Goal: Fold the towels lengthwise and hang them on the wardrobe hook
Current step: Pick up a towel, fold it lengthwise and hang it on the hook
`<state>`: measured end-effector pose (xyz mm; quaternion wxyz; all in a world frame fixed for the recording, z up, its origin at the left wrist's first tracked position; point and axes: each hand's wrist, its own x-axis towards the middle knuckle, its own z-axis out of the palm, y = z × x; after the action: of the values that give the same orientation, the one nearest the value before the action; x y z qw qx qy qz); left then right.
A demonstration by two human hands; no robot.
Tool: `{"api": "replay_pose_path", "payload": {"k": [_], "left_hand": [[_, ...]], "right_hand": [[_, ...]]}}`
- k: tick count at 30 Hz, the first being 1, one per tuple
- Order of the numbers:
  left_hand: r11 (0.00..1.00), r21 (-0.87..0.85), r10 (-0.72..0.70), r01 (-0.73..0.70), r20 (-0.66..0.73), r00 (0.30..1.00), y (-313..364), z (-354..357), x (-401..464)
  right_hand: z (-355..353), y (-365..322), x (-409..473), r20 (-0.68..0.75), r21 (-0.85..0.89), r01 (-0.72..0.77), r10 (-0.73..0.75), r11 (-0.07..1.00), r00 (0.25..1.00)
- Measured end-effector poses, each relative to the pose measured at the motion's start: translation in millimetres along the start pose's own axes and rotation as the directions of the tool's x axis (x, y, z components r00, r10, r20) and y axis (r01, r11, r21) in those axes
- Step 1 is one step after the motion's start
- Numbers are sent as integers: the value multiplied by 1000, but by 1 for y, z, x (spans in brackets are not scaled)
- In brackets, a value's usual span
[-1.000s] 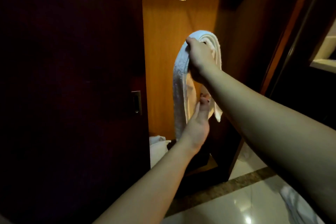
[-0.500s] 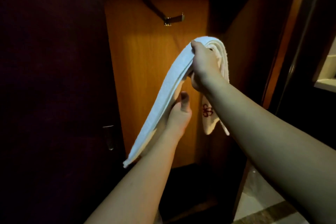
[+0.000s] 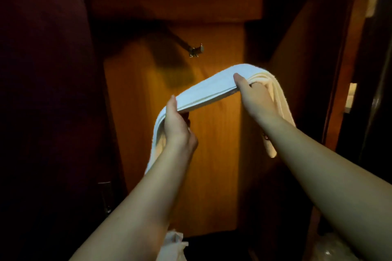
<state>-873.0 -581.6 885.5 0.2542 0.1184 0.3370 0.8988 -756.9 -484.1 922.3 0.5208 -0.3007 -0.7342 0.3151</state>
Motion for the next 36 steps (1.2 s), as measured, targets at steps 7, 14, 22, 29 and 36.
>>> {"api": "replay_pose_path", "payload": {"k": [7, 14, 22, 29, 36], "left_hand": [[970, 191, 143, -152, 58, 988, 47, 31, 30], [897, 360, 153, -258, 295, 943, 73, 55, 91], [931, 287, 55, -225, 498, 866, 81, 94, 184], [913, 343, 42, -221, 460, 887, 72, 124, 266], [896, 418, -76, -151, 478, 875, 61, 142, 349]], "right_hand": [[-4, 11, 49, 68, 118, -98, 91, 988, 994], [10, 19, 112, 90, 437, -220, 201, 872, 975], [46, 11, 210, 107, 643, -136, 88, 754, 990], [93, 29, 300, 165, 611, -133, 39, 780, 986], [129, 65, 362, 263, 589, -220, 74, 777, 962]]}}
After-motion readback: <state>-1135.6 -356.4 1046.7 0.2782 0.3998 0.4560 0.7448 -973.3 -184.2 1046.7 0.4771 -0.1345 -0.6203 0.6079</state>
